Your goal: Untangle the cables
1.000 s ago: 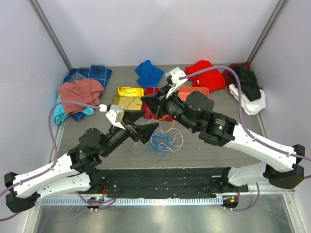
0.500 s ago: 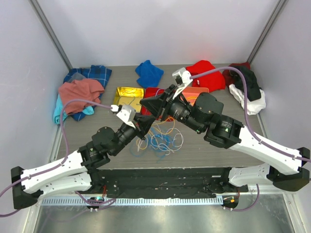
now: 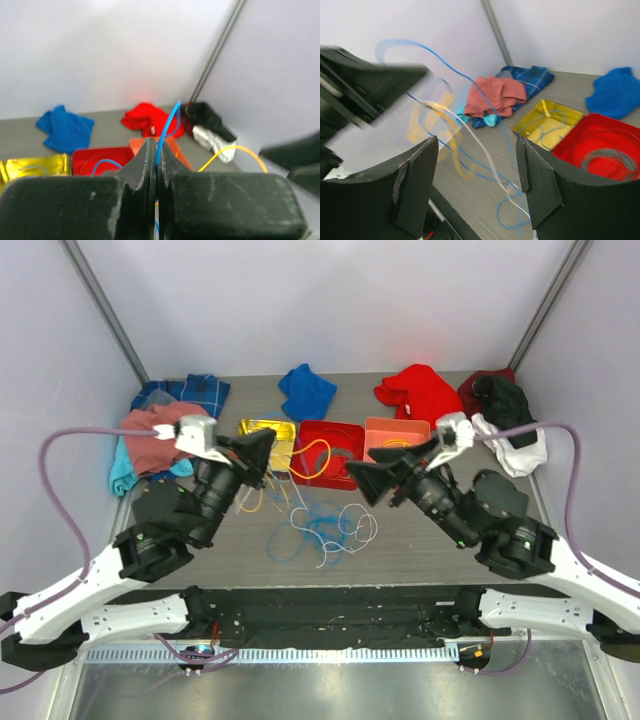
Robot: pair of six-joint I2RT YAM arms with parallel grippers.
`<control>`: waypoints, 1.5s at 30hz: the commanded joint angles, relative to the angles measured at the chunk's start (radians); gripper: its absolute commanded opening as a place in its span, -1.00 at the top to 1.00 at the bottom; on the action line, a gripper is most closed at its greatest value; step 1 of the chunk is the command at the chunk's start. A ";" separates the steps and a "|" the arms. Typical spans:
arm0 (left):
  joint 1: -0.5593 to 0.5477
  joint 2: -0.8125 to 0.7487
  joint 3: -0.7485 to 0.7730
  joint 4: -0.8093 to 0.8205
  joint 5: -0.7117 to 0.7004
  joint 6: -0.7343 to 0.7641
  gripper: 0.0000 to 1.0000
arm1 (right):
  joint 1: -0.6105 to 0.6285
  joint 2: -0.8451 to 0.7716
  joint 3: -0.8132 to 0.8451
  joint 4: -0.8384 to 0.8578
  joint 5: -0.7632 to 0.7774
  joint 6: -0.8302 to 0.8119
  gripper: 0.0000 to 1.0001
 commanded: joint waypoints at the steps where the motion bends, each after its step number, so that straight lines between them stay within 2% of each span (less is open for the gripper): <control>1: 0.001 0.043 0.178 -0.089 -0.061 0.025 0.99 | 0.003 -0.140 -0.153 0.042 0.152 0.009 -0.43; 4: 0.001 0.092 0.317 -0.118 -0.012 0.025 1.00 | 0.002 -0.163 -0.231 0.045 0.097 0.035 -0.43; 7: 0.001 0.147 0.403 -0.169 0.022 0.001 1.00 | 0.005 -0.098 -0.249 0.092 -0.038 0.080 -0.43; 8: 0.001 0.157 0.413 -0.176 0.042 -0.004 1.00 | 0.003 -0.076 -0.246 0.104 -0.067 0.092 -0.53; 18: 0.001 0.177 0.324 -0.157 0.041 -0.055 0.99 | 0.019 0.073 -0.164 0.250 -0.222 0.066 -0.57; 29: 0.001 0.210 0.262 -0.153 0.079 -0.108 1.00 | 0.019 0.130 -0.127 0.292 -0.221 0.040 -0.59; 40: 0.001 0.212 0.262 -0.164 0.203 -0.206 1.00 | 0.005 0.272 -0.173 0.364 -0.087 -0.009 -0.57; 42: 0.001 0.207 0.265 -0.163 0.220 -0.211 1.00 | 0.000 0.286 -0.186 0.378 -0.070 -0.009 -0.43; 43: 0.001 0.206 0.268 -0.167 0.220 -0.211 1.00 | -0.003 0.286 -0.194 0.381 -0.066 -0.009 -0.05; 45: 0.001 0.200 0.270 -0.178 0.211 -0.206 0.99 | -0.003 0.270 -0.217 0.388 -0.052 -0.003 0.45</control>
